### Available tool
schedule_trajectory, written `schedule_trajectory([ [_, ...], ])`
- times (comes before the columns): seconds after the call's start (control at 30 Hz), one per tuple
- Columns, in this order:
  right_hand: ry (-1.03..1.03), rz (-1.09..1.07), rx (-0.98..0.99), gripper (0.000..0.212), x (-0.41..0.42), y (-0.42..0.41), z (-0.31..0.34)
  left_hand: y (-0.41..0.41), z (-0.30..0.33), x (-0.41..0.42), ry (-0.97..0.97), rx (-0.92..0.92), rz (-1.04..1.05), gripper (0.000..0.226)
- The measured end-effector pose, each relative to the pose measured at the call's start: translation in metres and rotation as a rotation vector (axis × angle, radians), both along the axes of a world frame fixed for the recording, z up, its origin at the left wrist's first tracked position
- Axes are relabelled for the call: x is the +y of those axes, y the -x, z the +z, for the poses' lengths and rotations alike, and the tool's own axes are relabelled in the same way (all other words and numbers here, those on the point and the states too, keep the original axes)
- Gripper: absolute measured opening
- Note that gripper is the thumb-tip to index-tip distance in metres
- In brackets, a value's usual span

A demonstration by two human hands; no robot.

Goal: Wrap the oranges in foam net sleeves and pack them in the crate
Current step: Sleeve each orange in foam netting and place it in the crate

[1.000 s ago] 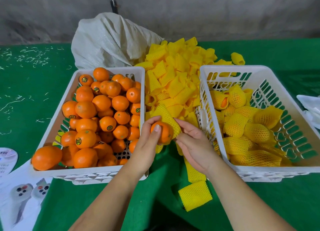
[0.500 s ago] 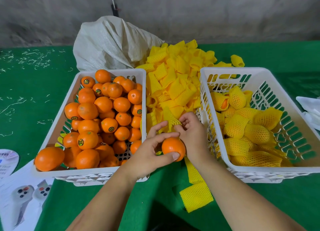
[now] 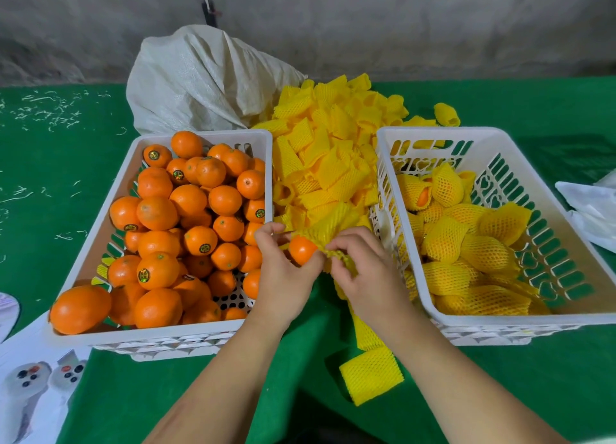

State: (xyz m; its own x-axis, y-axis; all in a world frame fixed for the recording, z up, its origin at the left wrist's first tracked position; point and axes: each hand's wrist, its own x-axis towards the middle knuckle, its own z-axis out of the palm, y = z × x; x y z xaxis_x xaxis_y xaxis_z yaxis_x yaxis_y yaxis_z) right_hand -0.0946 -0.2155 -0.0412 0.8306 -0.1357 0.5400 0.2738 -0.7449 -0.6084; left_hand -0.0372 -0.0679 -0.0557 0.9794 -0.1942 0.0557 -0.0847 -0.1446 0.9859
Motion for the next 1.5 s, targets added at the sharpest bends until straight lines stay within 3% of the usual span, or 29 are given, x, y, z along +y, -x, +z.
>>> schedule_trajectory([
  [0.17,0.055,-0.008,-0.135,0.025,0.024,0.004,-0.003,-0.001,0.0,-0.001,-0.034,0.001,0.031,0.067],
  [0.3,-0.159,-0.012,-0.013,0.038,0.04,-0.004,-0.003,-0.003,0.005,0.0,0.072,0.083,0.058,0.057],
  [0.43,-0.156,-0.069,0.05,0.032,0.05,-0.013,-0.002,-0.006,0.007,0.006,0.111,0.099,0.041,0.061],
  [0.6,-0.186,-0.17,0.082,0.033,0.035,-0.026,0.003,-0.002,0.009,0.009,0.131,0.027,-0.151,0.045],
  [0.7,-0.204,-0.166,0.039,0.034,0.024,-0.028,0.008,-0.002,0.006,0.008,0.093,-0.028,-0.222,0.048],
  [1.0,-0.002,0.025,-0.068,0.027,0.033,-0.012,0.019,-0.005,0.009,0.006,0.248,0.07,0.048,0.018],
  [1.07,-0.16,0.065,-0.011,0.03,0.042,-0.008,0.018,-0.004,0.008,0.01,0.309,0.056,-0.009,0.023],
  [1.13,-0.446,0.008,0.057,0.036,0.049,-0.009,0.019,0.001,0.007,0.016,0.325,0.074,-0.055,0.038],
  [1.23,-0.886,-0.094,0.281,0.07,0.054,-0.017,0.02,0.006,0.006,0.02,0.178,0.051,-0.094,0.05],
  [1.3,-0.938,-0.081,0.361,0.078,0.051,-0.022,0.016,0.007,0.004,0.021,0.038,-0.035,-0.122,0.05],
  [1.4,-1.029,0.006,0.352,0.068,0.039,-0.029,0.013,0.008,0.008,0.021,-0.058,-0.141,-0.131,0.049],
  [1.5,-1.051,-0.031,0.348,0.073,0.021,-0.034,0.015,0.009,0.009,0.024,0.042,-0.058,-0.272,0.052],
])
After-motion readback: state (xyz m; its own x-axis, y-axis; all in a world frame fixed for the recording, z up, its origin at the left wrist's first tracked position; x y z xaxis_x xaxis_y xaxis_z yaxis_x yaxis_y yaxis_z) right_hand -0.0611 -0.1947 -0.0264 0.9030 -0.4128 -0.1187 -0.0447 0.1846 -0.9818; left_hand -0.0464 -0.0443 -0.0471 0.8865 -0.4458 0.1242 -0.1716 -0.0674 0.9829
